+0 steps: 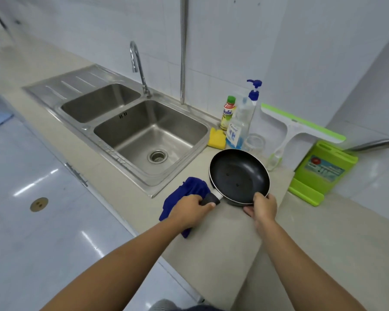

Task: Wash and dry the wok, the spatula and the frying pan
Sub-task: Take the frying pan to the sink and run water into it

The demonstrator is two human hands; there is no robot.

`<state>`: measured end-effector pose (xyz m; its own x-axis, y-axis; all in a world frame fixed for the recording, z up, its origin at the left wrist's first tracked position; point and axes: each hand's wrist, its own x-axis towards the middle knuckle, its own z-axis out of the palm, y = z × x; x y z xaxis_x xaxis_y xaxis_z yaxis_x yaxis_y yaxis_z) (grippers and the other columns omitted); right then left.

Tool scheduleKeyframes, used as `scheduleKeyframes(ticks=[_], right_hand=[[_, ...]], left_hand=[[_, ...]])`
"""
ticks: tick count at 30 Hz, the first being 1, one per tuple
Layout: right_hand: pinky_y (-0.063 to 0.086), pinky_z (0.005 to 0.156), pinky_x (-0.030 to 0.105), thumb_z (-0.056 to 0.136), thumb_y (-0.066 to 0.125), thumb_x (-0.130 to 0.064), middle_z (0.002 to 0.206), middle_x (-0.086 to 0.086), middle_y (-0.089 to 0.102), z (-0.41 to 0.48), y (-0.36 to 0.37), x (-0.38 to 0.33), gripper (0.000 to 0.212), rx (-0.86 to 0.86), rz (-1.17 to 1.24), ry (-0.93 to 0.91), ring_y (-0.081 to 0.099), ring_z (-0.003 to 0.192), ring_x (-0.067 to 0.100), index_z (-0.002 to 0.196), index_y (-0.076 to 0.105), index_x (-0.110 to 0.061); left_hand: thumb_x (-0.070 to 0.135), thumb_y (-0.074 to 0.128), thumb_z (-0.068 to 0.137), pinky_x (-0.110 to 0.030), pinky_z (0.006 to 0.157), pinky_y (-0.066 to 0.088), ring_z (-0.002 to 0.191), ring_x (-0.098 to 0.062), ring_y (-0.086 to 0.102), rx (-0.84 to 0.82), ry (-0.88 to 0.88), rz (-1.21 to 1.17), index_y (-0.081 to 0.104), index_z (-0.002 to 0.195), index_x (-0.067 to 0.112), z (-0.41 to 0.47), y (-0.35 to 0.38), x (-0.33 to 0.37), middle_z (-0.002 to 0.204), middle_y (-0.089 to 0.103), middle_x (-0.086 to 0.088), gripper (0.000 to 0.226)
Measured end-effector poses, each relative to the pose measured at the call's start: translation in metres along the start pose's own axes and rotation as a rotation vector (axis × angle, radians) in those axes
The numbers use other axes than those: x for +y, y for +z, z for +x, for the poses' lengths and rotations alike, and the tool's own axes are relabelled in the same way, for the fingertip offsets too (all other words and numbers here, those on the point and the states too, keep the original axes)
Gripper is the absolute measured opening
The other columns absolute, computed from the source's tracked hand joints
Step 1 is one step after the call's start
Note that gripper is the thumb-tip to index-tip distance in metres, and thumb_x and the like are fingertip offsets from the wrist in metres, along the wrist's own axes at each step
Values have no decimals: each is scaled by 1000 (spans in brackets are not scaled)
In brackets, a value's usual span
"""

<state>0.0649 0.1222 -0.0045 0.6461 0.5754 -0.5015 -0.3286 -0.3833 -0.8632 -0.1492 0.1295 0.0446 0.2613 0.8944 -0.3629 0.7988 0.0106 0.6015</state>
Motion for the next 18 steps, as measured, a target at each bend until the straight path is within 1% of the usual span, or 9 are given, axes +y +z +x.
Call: scheduleKeyframes(ticks=[2, 3, 5, 7, 8, 11, 14, 15, 18], right_hand=[[58, 58, 37, 80, 49, -12, 107, 7, 58, -10, 16, -5, 36, 16, 2, -24, 64, 74, 27, 116, 51, -15], [59, 66, 41, 79, 50, -14, 104, 6, 59, -13, 26, -10, 36, 26, -17, -40, 64, 75, 26, 114, 52, -15], [56, 82, 48, 70, 53, -22, 101, 7, 63, -15, 48, -20, 38, 42, -66, -103, 64, 85, 30, 108, 53, -18], [53, 88, 50, 63, 54, -26, 103, 6, 66, -11, 75, -33, 44, 16, -54, -145, 64, 94, 31, 106, 56, -20], [54, 88, 49, 65, 55, -24, 105, 5, 65, -9, 89, -40, 45, -17, -17, -143, 64, 96, 28, 110, 58, -21], [56, 84, 44, 74, 54, -13, 105, 1, 66, -12, 139, -57, 42, -74, 22, -172, 63, 91, 22, 113, 64, -23], [50, 74, 36, 71, 53, -12, 86, -1, 64, -27, 200, -55, 27, -98, -70, -255, 58, 81, 22, 89, 69, -25], [47, 71, 33, 72, 53, -11, 83, 0, 63, -33, 222, -52, 26, -104, -126, -281, 57, 79, 23, 87, 69, -24], [42, 62, 31, 66, 52, -10, 66, 3, 54, -50, 288, -35, 18, -99, -217, -317, 49, 64, 24, 77, 67, -9]], left_hand=[[58, 54, 88, -26, 55, 34, 60, -10, 46, 22, 10, 69, 47, 68, 18, 4, -21, -9, 65, 49, 2, 45], [58, 55, 87, -27, 54, 33, 62, -12, 49, 29, 12, 89, 48, 68, 18, 7, -31, -15, 66, 51, 2, 44], [58, 57, 86, -31, 58, 38, 69, -18, 56, 55, 13, 85, 56, 72, 16, 11, -54, -30, 71, 59, -2, 44], [59, 58, 85, -32, 60, 42, 68, -20, 59, 96, 23, 51, 62, 75, 14, 15, -81, -48, 71, 63, -5, 46], [59, 59, 84, -33, 59, 42, 64, -19, 58, 113, 29, 43, 61, 73, 15, 17, -95, -60, 68, 62, -4, 46], [60, 60, 84, -31, 54, 36, 57, -15, 52, 145, 45, 89, 62, 70, 17, 23, -144, -100, 59, 55, 0, 45], [61, 59, 83, -30, 55, 35, 59, -15, 54, 182, 66, 169, 68, 79, 16, 30, -200, -144, 61, 58, -1, 46], [61, 59, 83, -30, 56, 36, 61, -15, 55, 191, 68, 194, 69, 82, 18, 32, -219, -158, 63, 59, 0, 45], [62, 59, 83, -28, 54, 36, 66, -14, 56, 187, 61, 313, 67, 85, 21, 42, -272, -201, 67, 59, 5, 41]])
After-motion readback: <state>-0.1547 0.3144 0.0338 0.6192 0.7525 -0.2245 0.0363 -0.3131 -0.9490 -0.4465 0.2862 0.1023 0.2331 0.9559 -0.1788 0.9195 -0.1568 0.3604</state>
